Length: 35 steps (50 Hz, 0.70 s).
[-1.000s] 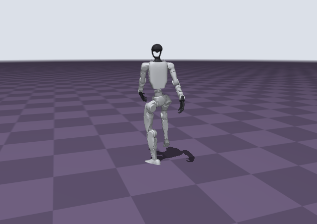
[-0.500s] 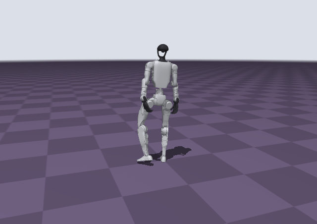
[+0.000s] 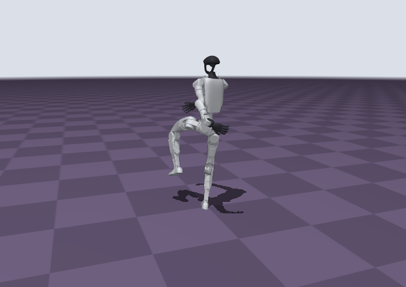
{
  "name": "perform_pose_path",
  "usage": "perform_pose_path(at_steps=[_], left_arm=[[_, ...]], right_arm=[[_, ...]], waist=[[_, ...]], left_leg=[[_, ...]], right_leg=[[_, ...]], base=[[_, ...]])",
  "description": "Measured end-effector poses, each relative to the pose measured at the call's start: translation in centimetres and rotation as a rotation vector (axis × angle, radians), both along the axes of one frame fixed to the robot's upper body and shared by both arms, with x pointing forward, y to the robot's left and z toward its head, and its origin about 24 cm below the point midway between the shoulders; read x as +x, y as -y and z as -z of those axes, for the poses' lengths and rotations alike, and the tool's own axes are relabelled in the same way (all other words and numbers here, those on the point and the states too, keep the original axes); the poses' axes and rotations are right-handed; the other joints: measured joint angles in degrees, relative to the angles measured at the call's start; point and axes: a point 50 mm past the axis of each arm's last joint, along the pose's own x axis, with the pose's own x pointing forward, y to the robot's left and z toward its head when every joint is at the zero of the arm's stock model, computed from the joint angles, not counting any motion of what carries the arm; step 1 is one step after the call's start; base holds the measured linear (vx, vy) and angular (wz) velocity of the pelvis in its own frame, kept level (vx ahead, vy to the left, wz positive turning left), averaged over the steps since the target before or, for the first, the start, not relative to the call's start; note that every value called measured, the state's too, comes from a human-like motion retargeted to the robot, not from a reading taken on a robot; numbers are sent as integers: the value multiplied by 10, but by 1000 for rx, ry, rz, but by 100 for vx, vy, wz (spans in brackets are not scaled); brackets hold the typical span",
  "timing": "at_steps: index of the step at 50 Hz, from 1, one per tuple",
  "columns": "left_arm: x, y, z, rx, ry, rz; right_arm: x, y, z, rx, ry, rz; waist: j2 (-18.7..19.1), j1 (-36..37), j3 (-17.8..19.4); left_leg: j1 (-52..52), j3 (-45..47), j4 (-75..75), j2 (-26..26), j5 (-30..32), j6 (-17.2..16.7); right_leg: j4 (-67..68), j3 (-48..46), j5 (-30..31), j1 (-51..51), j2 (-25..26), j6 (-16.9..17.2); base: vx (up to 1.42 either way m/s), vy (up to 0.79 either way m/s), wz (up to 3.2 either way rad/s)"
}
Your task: In place motions
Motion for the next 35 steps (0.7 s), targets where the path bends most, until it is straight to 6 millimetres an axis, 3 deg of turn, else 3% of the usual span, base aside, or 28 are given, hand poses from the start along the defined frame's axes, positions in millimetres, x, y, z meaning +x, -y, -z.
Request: perform_pose_path(at_steps=[3, 7, 10, 12, 14, 15, 18, 20, 23, 25, 28, 29, 30, 32, 35], left_arm=[[30, -13, 23, 119, 113, 20], [75, -24, 50, 266, 273, 26], [109, -28, 66, 338, 397, 21], [133, -31, 74, 375, 473, 26], [156, -33, 81, 397, 542, 47], [167, -34, 83, 404, 571, 60], [196, -30, 88, 378, 654, 86], [220, -30, 90, 358, 734, 101], [256, -38, 90, 371, 855, 190], [279, -42, 89, 384, 925, 250], [332, -34, 81, 381, 1043, 230], [353, -29, 76, 381, 1102, 198], [375, -23, 70, 381, 1167, 161], [424, -17, 51, 390, 1307, 87], [494, -13, 9, 431, 1517, 36]], right_arm=[[-27, 2, 47, 2, -145, 49], [-97, 8, 125, 5, -423, 98], [-159, 17, 170, -10, -655, 114], [-197, 24, 190, -45, -772, 117], [-230, 36, 203, -99, -862, 117], [-245, 42, 208, -128, -900, 118], [-291, 64, 219, -234, -1013, 117], [-316, 79, 222, -294, -1077, 123], [-348, 98, 223, -335, -1143, 185], [-373, 110, 222, -372, -1201, 232], [-409, 129, 217, -429, -1329, 310], [-420, 135, 214, -446, -1370, 335], [-432, 141, 211, -463, -1410, 359], [-455, 155, 202, -506, -1509, 396], [-489, 167, 185, -538, -1691, 464]], waist=[[48, -66, -72], [92, -179, -146], [115, -234, -187], [144, -279, -202], [167, -312, -211], [176, -323, -215], [194, -353, -230], [195, -364, -229], [196, -350, -199], [195, -344, -173], [194, -347, -141], [197, -361, -128], [202, -381, -114], [200, -420, -100], [204, -515, -67]], left_leg=[[84, -74, -73, -34, 2, 8], [252, -136, -283, -116, 15, 13], [382, -162, -491, -154, 47, -9], [461, -175, -628, -162, -10, -62], [516, -100, -730, -140, -53, -72], [536, -61, -770, -134, -61, -73], [535, -84, -820, -135, -31, -111], [530, -63, -825, -140, -29, -102], [533, -98, -812, -141, -34, -86], [541, -114, -801, -140, -32, -76], [549, -98, -784, -142, -38, -62], [549, -103, -776, -142, -39, -57], [549, -112, -768, -141, -39, -52], [548, -105, -765, -161, -39, -34], [550, -133, -768, -180, -29, -6]], right_leg=[[-53, -82, 5, 50, 52, 3], [-97, -188, 2, 105, 85, 16], [-112, -224, -1, 117, 106, 24], [-118, -258, -4, 124, 132, 28], [-123, -282, -6, 128, 150, 33], [-124, -291, -7, 128, 157, 35], [-119, -310, -11, 117, 162, 38], [-95, -311, -20, 100, 151, 40], [2, -291, -23, 59, 132, 20], [93, -274, 18, 27, 113, -3], [278, -255, 153, -61, 59, -61], [342, -246, 171, -95, 46, -86], [406, -236, 174, -129, 38, -109], [553, -242, 129, -209, -51, -135], [718, -184, 104, -362, -110, -126]], base=[[20, 5, 150], [27, 15, 180], [26, 21, 102], [12, 18, 117], [5, 15, 94], [11, 27, 70], [9, 27, 48], [-3, 29, 3], [-3, 24, -52], [-3, 21, -63], [-12, 26, -39], [-15, 28, 17], [-13, 34, 43], [-13, 38, 59], [-16, 26, 156]])
